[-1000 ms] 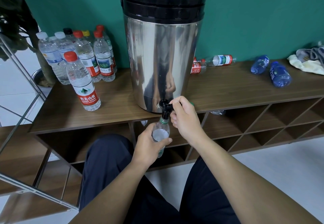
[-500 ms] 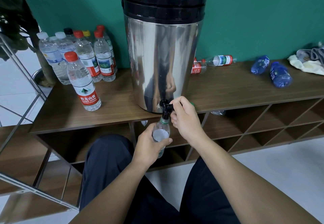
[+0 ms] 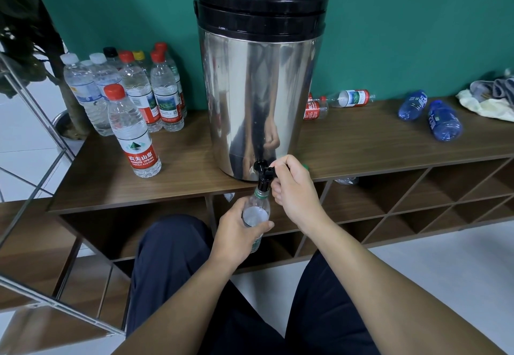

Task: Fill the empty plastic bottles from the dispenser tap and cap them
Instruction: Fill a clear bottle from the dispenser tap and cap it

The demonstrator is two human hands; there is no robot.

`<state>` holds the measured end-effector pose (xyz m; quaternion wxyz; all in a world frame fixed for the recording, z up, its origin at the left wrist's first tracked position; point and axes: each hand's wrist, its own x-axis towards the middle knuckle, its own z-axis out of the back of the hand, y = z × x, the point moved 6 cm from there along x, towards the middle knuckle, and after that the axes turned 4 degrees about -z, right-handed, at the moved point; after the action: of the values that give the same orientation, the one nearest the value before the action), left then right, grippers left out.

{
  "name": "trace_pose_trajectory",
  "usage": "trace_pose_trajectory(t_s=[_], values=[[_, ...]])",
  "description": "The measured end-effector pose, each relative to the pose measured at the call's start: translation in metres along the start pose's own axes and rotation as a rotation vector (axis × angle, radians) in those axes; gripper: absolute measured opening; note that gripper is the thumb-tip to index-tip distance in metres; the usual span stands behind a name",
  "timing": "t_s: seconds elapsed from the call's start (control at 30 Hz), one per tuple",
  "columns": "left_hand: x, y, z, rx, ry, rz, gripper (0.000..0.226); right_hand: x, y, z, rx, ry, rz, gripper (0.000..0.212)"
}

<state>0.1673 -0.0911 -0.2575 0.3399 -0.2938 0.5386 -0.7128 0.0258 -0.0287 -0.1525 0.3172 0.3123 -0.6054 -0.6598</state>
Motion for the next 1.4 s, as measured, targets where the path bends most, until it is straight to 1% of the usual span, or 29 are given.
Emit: trace_pose_trajectory(t_s=[0.53,0.97,1.4], values=[[-0.0003,-0.0001,0.0008,0.040,-0.021,0.004,0.060,-0.0007,0.0009,0.0000,-0.020,0.006,0.001,0.022],[-0.0022,-0.0053,0.0006,0.065,-0.006,0.016,0.059,-0.0015,0.0006,0.0000,-0.030,0.010,-0.008,0.022],[-0.0035,-0.0077,0.0009,0.047,-0.003,0.012,0.058,-0.0040,0.0042,-0.0004,-0.022,0.011,-0.008,0.021]])
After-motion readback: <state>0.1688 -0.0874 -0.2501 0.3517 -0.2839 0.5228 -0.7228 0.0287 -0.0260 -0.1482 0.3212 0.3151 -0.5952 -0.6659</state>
